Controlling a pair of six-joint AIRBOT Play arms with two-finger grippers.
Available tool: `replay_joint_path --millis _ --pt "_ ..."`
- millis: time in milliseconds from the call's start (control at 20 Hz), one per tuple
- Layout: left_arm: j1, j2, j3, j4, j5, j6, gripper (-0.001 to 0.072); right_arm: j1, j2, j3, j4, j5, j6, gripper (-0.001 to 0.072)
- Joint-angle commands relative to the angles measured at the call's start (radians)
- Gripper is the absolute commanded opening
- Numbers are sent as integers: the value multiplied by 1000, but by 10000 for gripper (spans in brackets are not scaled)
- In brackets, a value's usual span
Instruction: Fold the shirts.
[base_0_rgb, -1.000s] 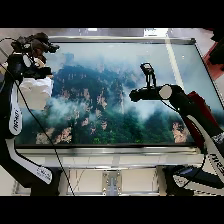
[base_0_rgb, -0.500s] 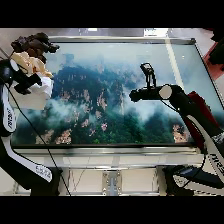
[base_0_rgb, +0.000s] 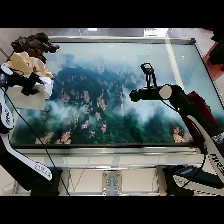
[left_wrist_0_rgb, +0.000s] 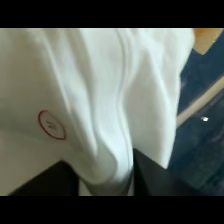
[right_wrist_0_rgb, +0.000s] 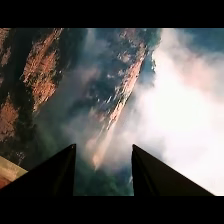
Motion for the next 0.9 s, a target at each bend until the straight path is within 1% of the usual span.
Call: replay_joint_path --millis 0,50,100,200,250,300,350,450,550,600,700,800,850 --pt "4 -25 8 -370 103 184 6 -1 -1 0 -1 -3 23 404" --pt "4 -24 19 -510 92 288 6 -2 -1 0 -5 -5 23 404" --pt "1 -23 35 -684 54 411 6 -1 -1 1 -17 -6 23 404" --pt "-23 -12 59 -1006 -74 615 5 -2 0 6 -52 4 33 404" --pt "-53 0 65 -1112 -152 676 5 -2 0 17 -87 15 64 403" --pt "-91 18 66 -1136 -204 698 4 -2 6 33 -137 29 107 403" --pt "-142 41 67 -1097 -248 699 5 -2 16 51 -192 42 144 403" --pt "-273 80 67 -965 -301 698 5 -2 64 95 -337 62 214 403" --pt "-422 93 67 -894 -304 697 5 -2 129 141 -502 103 267 403" --pt "-505 92 67 -882 -294 698 5 -2 169 163 -602 135 291 403" --pt "-671 91 67 -811 -248 697 5 -2 254 196 -781 194 336 403" --pt "-815 90 67 -699 -173 696 6 -2 336 204 -871 209 344 403" --pt "-886 85 67 -652 -119 695 5 -2 370 204 -875 209 343 403"
